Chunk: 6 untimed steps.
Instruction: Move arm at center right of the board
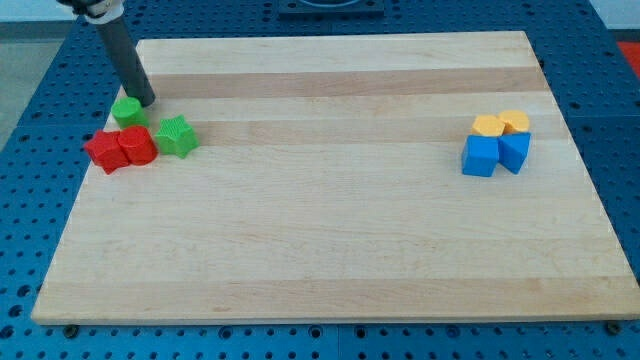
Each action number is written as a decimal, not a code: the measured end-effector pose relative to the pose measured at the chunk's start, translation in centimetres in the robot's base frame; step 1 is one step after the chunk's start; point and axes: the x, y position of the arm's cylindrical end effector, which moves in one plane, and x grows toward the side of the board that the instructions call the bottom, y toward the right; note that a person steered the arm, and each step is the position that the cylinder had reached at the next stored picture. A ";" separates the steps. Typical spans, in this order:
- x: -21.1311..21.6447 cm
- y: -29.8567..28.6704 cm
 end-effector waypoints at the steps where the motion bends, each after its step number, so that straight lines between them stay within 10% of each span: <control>1: 1.9 0.0; 3: -1.0 4.8; 6: 2.8 38.9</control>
